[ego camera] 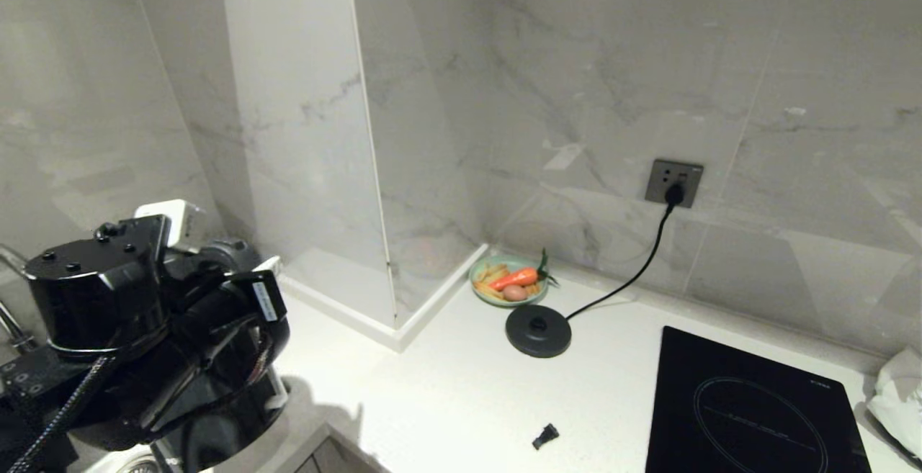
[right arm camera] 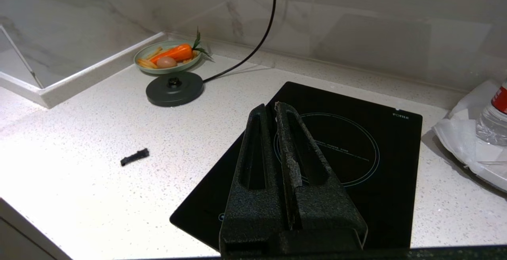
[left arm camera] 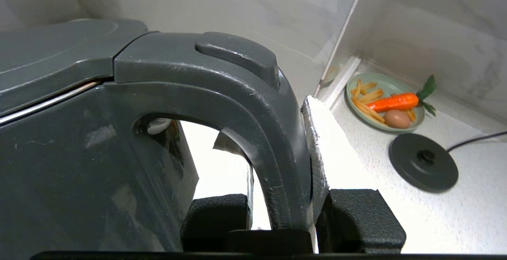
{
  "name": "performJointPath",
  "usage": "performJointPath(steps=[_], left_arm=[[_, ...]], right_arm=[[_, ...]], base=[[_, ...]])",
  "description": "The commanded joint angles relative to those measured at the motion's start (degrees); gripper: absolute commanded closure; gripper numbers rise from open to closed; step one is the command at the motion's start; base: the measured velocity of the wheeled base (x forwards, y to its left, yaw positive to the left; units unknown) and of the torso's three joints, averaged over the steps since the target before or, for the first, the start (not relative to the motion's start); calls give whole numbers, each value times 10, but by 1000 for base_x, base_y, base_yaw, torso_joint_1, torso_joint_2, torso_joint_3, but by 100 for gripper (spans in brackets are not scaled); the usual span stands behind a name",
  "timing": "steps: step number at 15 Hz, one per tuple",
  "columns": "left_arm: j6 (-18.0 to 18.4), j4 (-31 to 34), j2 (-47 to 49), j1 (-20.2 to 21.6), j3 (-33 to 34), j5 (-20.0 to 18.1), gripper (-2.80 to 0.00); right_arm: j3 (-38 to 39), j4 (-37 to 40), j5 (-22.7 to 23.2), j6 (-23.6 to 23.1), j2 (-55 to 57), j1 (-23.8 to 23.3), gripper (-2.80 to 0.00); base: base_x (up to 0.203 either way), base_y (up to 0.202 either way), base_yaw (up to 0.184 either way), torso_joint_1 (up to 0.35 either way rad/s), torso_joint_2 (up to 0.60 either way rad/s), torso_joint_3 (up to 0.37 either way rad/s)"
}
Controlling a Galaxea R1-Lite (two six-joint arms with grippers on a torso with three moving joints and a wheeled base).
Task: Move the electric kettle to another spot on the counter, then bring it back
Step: Place it by the sink
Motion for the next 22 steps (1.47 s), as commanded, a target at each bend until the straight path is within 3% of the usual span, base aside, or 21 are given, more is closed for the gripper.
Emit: performJointPath(steps=[1, 6, 11, 13, 17, 22], left_arm=[[0, -47, 92, 11, -20, 1, 0], [17, -196, 249, 44, -84, -1, 0], [20, -214, 280, 57, -114, -57, 0], [22, -251, 313, 61, -127, -79, 0], [45, -322, 389, 66, -168, -92, 0], [48, -324, 425, 78, -207, -98, 0]], right_arm=[[0, 0, 0, 0, 0, 0, 0], [0, 0, 0, 0, 0, 0, 0], [0, 0, 0, 0, 0, 0, 0], [0, 0, 0, 0, 0, 0, 0], [0, 0, 0, 0, 0, 0, 0], [0, 0, 0, 0, 0, 0, 0]], base=[[0, 0, 0, 0, 0, 0], [0, 0, 0, 0, 0, 0], [0, 0, 0, 0, 0, 0], [0, 0, 0, 0, 0, 0], [0, 0, 0, 0, 0, 0], [0, 0, 0, 0, 0, 0]])
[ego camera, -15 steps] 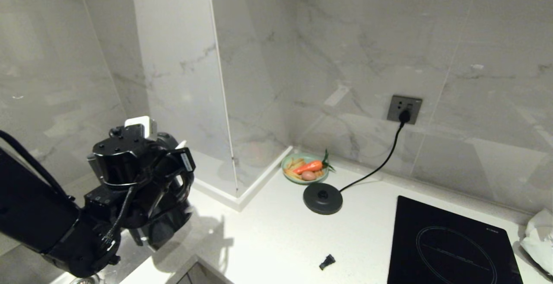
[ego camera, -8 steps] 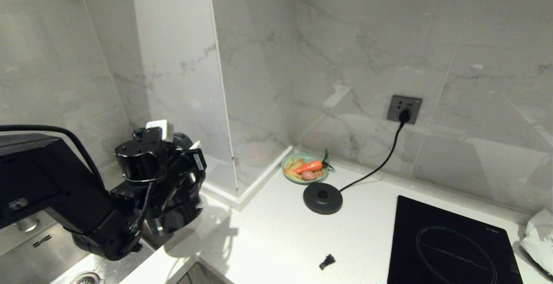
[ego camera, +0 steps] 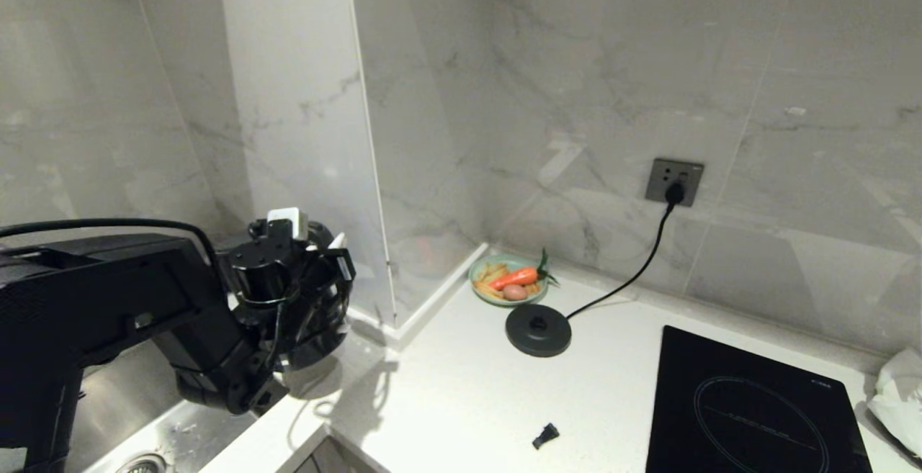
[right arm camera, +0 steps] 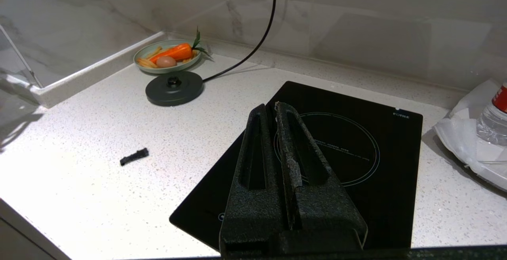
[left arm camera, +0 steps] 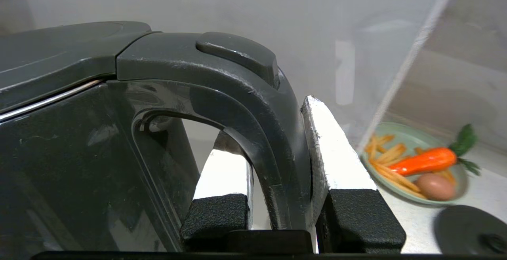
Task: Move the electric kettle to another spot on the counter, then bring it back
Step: Place it by the sink
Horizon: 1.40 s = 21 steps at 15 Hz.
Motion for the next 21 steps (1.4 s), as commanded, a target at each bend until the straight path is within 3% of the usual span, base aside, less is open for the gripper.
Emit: performJointPath(steps=[1, 12, 21], left_arm=[[0, -5, 22, 8, -8, -18, 0], [14, -5, 77, 30, -50, -34, 0], [14, -25, 81, 26, -9, -35, 0]], right_arm=[[0, 0, 0, 0, 0, 0, 0], [0, 0, 0, 0, 0, 0, 0], [0, 0, 0, 0, 0, 0, 0]], base=[[0, 0, 0, 0, 0, 0], [0, 0, 0, 0, 0, 0], [0, 0, 0, 0, 0, 0]])
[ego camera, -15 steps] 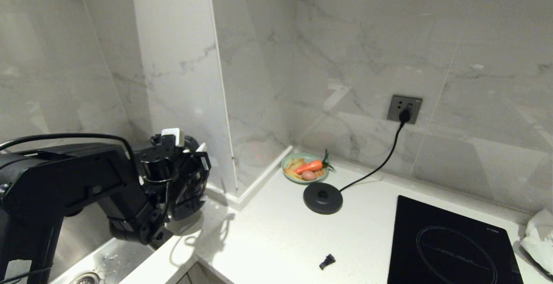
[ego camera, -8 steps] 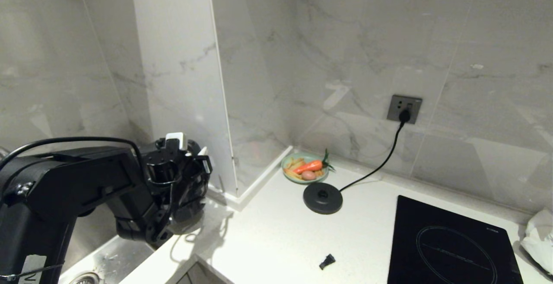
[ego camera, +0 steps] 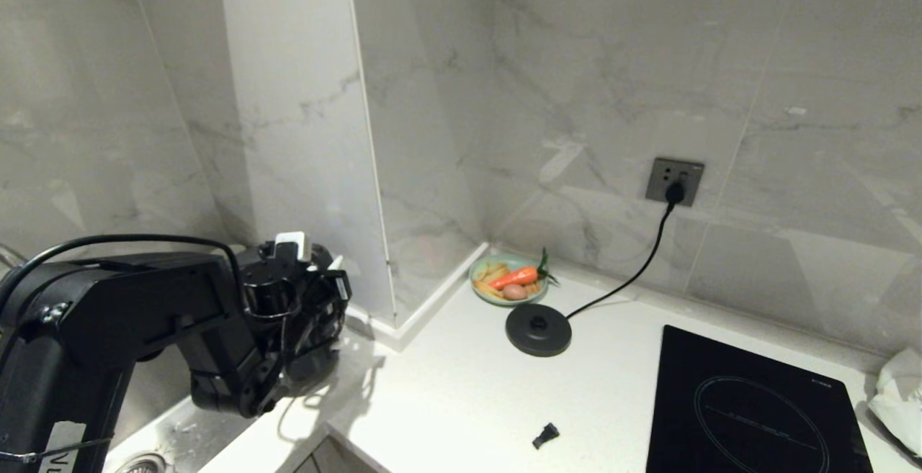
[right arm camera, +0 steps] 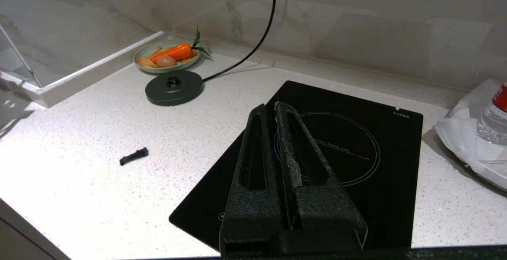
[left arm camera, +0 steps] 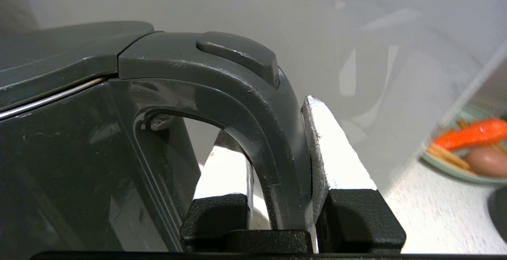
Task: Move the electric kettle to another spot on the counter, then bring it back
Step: Place it by the sink
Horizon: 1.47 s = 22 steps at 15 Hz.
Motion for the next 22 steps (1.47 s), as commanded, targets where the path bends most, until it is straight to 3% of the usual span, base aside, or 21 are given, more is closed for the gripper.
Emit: performJointPath(steps=[1, 9, 22], left_arm=[[-2, -4, -6, -10, 16, 2, 0], [0, -4, -7, -56, 27, 8, 0], [14, -4, 5, -69, 29, 10, 0]], right_arm=[[0, 0, 0, 0, 0, 0, 0], [0, 0, 0, 0, 0, 0, 0], [0, 0, 0, 0, 0, 0, 0]], base=[[0, 0, 0, 0, 0, 0], [0, 0, 0, 0, 0, 0], [0, 0, 0, 0, 0, 0]])
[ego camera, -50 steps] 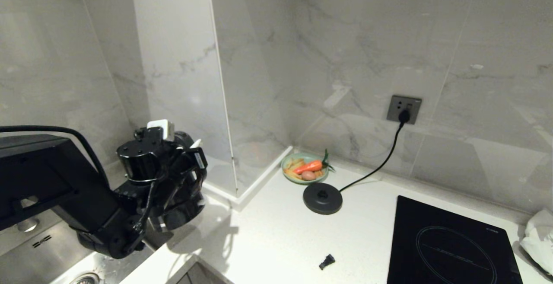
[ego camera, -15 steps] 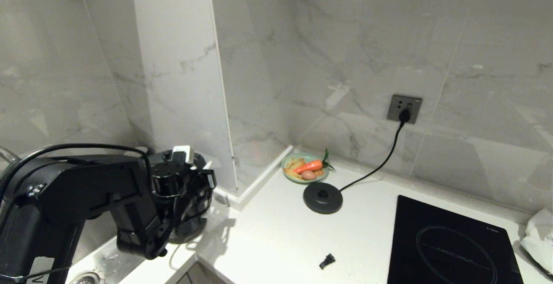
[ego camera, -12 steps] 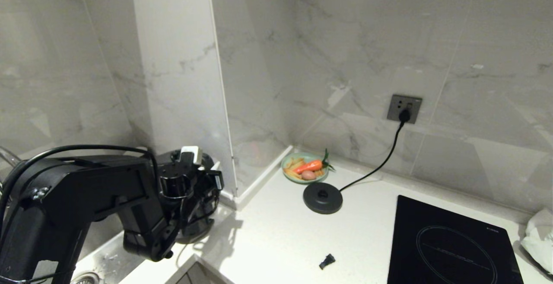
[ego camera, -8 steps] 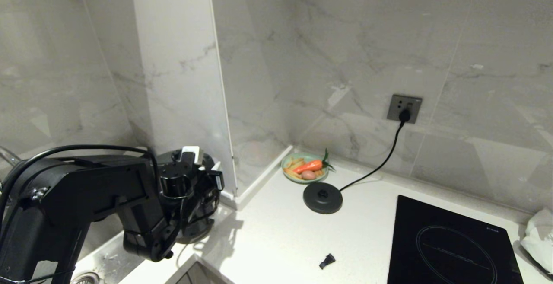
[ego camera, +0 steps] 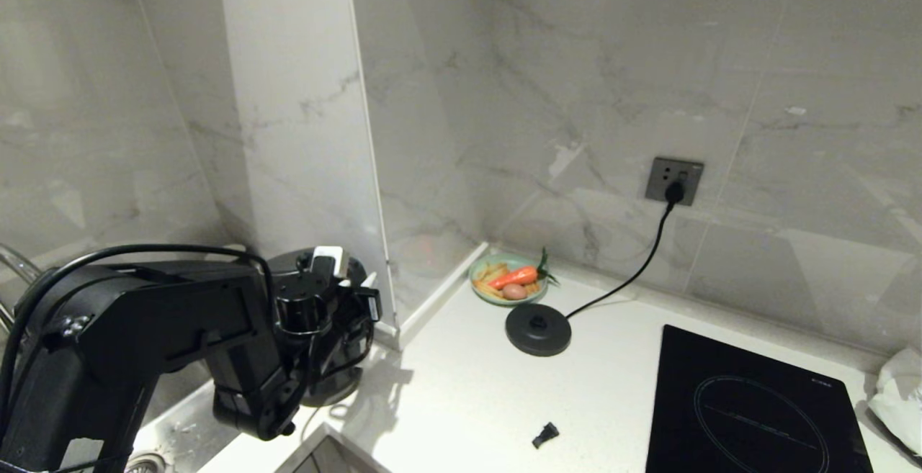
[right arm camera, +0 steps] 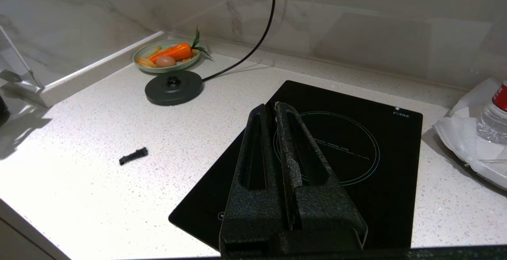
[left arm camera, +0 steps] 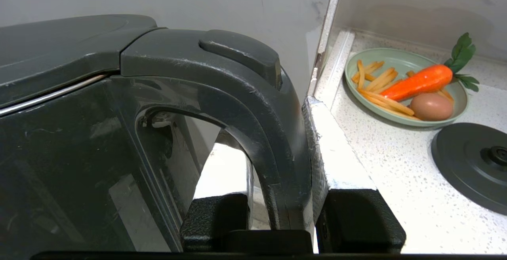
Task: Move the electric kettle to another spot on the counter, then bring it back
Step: Place it by the sink
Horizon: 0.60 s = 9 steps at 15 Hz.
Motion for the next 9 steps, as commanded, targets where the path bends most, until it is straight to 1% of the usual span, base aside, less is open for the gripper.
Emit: performJointPath(steps=[1, 6, 9], left_arm=[[-1, -3, 4, 0, 0, 1, 0], [-2, -3, 16, 0, 5, 0, 0], [-5, -3, 16, -10, 29, 1, 0]], right_arm=[[0, 0, 0, 0, 0, 0, 0], [0, 0, 0, 0, 0, 0, 0], [0, 0, 0, 0, 0, 0, 0]], base=[[0, 0, 0, 0, 0, 0], [0, 0, 0, 0, 0, 0], [0, 0, 0, 0, 0, 0]])
